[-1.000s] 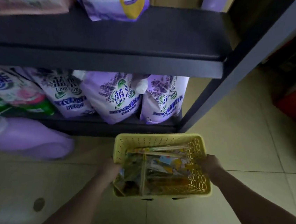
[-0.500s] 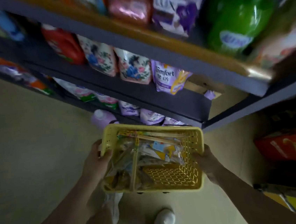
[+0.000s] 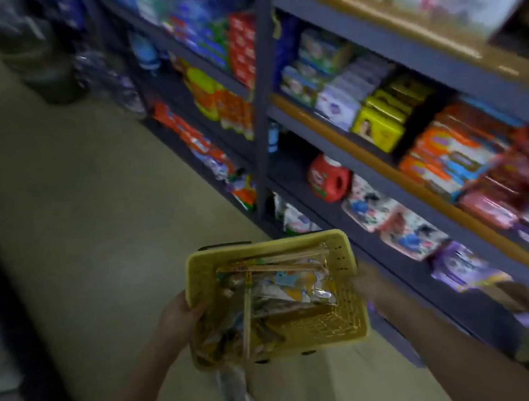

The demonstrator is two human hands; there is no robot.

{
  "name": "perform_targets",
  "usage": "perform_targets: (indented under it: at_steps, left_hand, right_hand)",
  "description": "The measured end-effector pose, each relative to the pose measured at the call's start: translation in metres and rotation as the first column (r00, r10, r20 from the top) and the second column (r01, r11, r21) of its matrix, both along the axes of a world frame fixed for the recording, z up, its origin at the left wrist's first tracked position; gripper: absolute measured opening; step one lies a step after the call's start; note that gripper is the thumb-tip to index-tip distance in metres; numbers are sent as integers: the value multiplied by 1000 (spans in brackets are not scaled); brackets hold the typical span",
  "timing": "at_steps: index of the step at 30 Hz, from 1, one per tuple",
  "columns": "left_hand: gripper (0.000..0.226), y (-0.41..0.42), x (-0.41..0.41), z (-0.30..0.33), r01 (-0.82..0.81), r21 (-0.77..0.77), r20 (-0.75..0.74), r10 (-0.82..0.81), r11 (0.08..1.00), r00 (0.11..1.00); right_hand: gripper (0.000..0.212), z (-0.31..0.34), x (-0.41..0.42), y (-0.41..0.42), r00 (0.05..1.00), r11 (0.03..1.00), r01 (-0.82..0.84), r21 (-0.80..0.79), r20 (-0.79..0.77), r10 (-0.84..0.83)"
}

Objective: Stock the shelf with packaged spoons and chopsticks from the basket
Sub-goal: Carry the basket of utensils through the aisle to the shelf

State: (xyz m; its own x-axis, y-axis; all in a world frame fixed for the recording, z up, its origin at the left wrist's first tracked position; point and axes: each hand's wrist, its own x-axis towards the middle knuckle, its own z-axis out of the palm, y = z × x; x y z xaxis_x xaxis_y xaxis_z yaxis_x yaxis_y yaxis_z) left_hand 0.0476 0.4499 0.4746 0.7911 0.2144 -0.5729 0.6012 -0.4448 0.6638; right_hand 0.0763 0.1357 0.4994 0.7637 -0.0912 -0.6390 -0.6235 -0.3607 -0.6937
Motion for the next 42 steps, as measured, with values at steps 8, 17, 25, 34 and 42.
perform_targets:
  at_steps: [8, 17, 25, 34, 42]
  left_hand:
    - [28, 170, 111, 19, -138, 73, 60, 134, 988, 989]
    - [30, 349, 299, 24, -323, 62, 101, 316, 945, 944]
    - [18, 508, 462, 65, -470, 95, 109, 460, 877, 881]
    - [13, 734, 646, 47, -475, 56, 50, 473, 878, 880]
    - [14, 904, 826, 68, -330, 127, 35, 328, 935, 944]
  right_hand:
    - [15, -17, 178, 167, 922, 898, -348, -269, 75, 380]
    - [19, 2, 427, 378, 861, 859, -453, -239, 130, 491]
    - [20, 37, 620, 570, 753, 762, -590, -269, 159, 639]
    - [14, 14, 809, 794, 727, 739, -633, -230, 153, 669]
    - [19, 24, 959, 946, 859, 862, -499, -85, 81, 505]
